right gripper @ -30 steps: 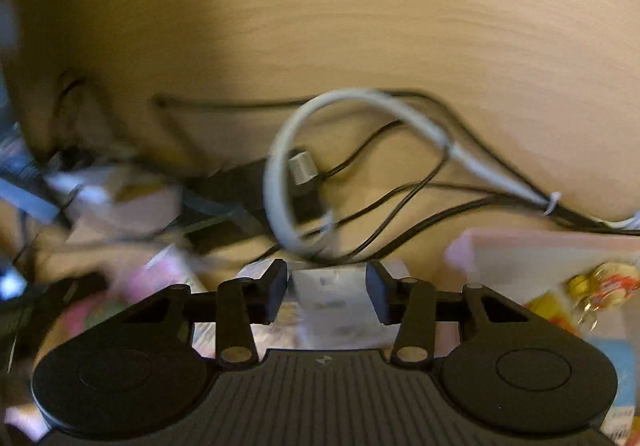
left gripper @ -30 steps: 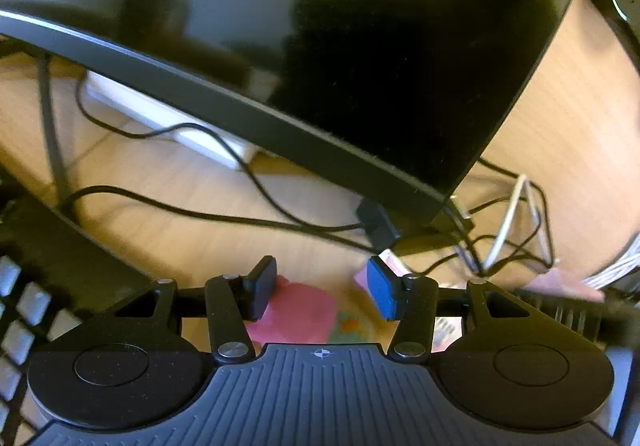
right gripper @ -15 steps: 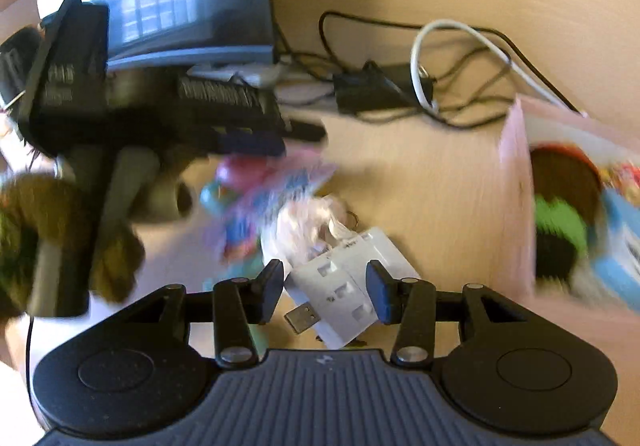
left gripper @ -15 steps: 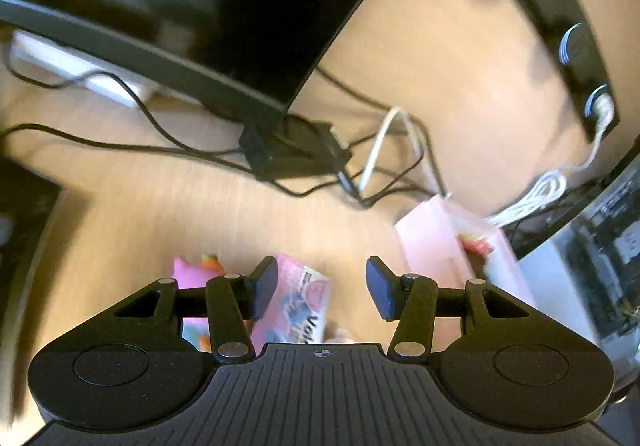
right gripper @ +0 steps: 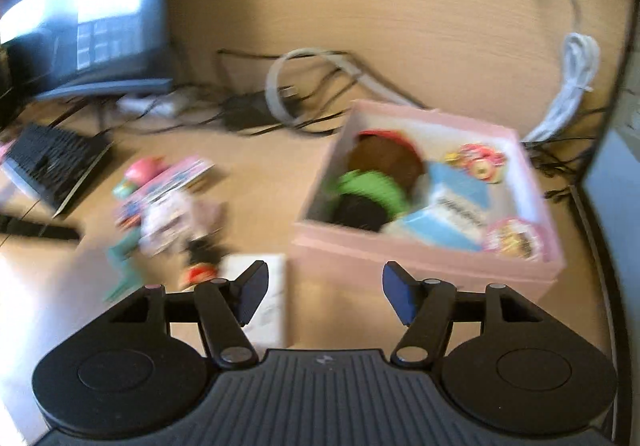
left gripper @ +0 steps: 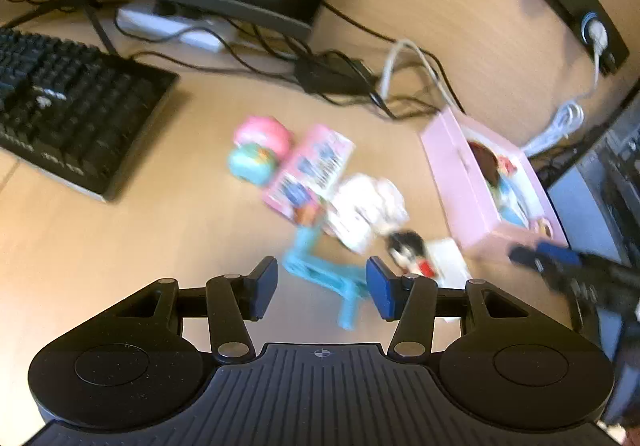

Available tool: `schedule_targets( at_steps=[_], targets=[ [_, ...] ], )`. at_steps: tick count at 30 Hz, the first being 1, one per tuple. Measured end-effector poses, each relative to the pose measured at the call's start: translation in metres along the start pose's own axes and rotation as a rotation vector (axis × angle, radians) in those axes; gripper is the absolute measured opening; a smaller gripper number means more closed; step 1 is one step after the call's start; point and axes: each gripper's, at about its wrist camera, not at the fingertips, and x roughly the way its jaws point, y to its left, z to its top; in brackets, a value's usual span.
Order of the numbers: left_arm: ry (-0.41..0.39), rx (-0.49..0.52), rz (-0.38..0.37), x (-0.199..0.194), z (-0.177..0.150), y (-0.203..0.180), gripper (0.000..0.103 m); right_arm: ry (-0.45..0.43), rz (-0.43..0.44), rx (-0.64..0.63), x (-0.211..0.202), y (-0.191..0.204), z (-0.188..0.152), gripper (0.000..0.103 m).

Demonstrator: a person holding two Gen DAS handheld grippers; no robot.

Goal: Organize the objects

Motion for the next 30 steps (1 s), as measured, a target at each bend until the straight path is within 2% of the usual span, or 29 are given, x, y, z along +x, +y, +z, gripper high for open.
schedule_targets(
  at_steps=[3, 6, 8, 10, 14, 19, 23, 26, 27, 30],
  targets=[
    [0.009, 0.032, 0.006, 0.001, -0.008, -0.020, 0.053, -0.020, 0.016, 0.023, 0.016, -0.013, 0.008, 0.064],
    [0.010, -0.038, 0.068, 0.006, -0.009, -0.021, 0.053, -0.036, 0.040, 0.019, 0.027, -0.012, 0.011, 0.064],
    [-0.030, -0.041, 0.103, 0.006, -0.001, -0.021, 0.053, -0.039, 0.040, 0.025, 0.029, -0.009, 0.012, 0.064],
    [-0.053, 0.021, 0.129, 0.011, 0.012, -0.023, 0.053, -0.050, 0.067, 0.033, 0.021, -0.006, 0.011, 0.064],
    [-0.042, 0.167, 0.149, 0.039, 0.041, -0.030, 0.053, -0.057, 0.088, 0.030, -0.002, -0.002, 0.000, 0.066],
    [-0.033, 0.244, 0.181, 0.079, 0.071, -0.036, 0.053, -0.041, 0.057, 0.030, -0.030, -0.008, -0.026, 0.066],
    [0.021, 0.342, 0.198, 0.109, 0.071, -0.051, 0.048, -0.024, 0.013, 0.052, -0.046, -0.017, -0.042, 0.067],
    [0.051, 0.396, 0.094, 0.108, 0.062, -0.063, 0.049, -0.024, -0.030, 0.069, -0.055, -0.023, -0.051, 0.067],
    [0.053, 0.404, 0.081, 0.107, 0.061, -0.065, 0.047, -0.026, -0.045, 0.075, -0.058, -0.024, -0.053, 0.067],
    [0.037, 0.446, 0.133, 0.107, 0.059, -0.063, 0.047, -0.025, -0.063, 0.101, -0.065, -0.028, -0.058, 0.067]
  ],
)
